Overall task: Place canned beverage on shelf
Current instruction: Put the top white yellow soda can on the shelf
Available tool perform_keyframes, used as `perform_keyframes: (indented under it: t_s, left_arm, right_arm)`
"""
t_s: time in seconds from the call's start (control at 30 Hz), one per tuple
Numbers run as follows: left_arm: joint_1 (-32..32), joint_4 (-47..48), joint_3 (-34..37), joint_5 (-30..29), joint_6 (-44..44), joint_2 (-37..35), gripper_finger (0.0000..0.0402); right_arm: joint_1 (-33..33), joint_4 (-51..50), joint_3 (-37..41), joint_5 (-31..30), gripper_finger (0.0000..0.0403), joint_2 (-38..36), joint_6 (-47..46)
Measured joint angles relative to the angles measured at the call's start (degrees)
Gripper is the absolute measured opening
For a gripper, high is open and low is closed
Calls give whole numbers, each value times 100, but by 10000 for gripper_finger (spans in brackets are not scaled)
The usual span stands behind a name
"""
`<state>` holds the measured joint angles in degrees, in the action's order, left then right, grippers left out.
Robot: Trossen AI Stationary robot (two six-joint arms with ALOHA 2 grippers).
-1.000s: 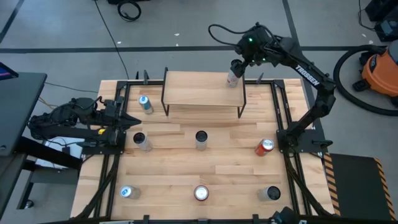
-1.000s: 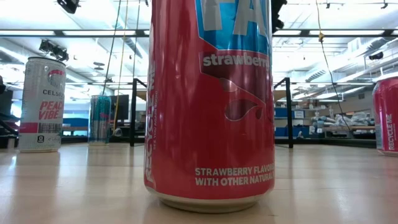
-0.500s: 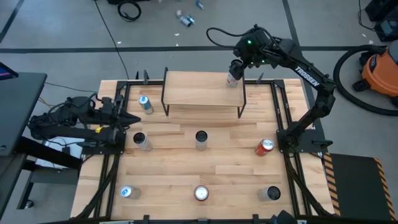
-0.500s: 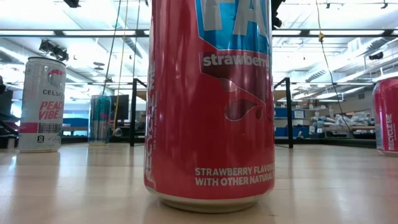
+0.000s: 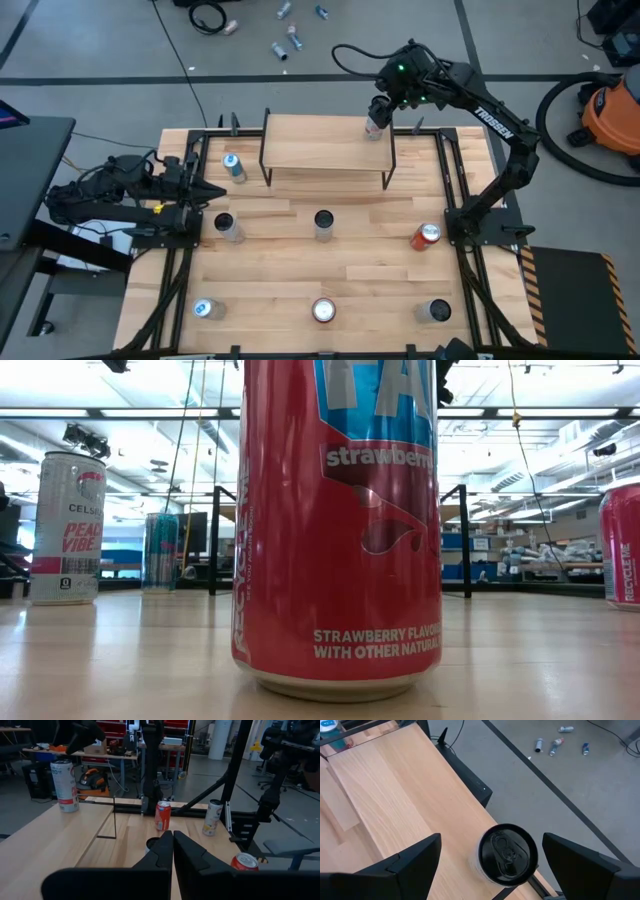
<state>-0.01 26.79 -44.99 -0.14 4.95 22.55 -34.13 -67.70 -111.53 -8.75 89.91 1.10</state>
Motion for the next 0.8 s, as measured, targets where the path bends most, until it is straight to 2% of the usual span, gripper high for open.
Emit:
perform_keyframes:
  t_s: [0.43,0.63,0.8]
  left_arm:
    - [0,7,0,-14,89,0,16]
    - [2,17,0,-720,509,0,16]
    - [0,197,1,-727,0,71,16]
  right_arm:
    - [0,4,0,-2,358,0,-4]
    - [0,7,0,-4,358,0,-4]
    - [0,9,0,-5,358,1,-5]
